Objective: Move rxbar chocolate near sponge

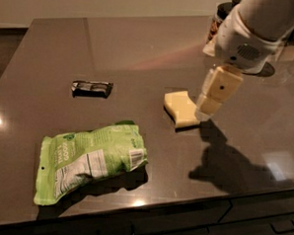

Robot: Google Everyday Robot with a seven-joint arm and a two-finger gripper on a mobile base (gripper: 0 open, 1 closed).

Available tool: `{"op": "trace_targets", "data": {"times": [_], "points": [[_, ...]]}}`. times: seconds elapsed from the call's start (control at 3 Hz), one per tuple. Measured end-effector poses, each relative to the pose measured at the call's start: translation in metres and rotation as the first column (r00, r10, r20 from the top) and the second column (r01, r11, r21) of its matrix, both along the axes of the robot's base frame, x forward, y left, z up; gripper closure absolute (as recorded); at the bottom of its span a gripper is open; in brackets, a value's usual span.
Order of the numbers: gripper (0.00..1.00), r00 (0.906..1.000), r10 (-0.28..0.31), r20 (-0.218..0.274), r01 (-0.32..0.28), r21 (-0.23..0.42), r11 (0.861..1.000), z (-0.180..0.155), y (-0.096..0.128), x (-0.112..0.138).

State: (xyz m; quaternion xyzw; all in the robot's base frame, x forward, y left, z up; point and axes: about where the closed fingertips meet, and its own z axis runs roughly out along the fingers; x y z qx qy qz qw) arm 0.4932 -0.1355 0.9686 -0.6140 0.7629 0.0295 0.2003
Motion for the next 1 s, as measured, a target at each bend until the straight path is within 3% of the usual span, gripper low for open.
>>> {"op": "trace_targets", "data": {"times": [1.0], "points": [[0.00, 0.9987, 0.036, -0.037, -0.031, 0.122, 0.992, -0.030, 0.137, 0.079]]}}
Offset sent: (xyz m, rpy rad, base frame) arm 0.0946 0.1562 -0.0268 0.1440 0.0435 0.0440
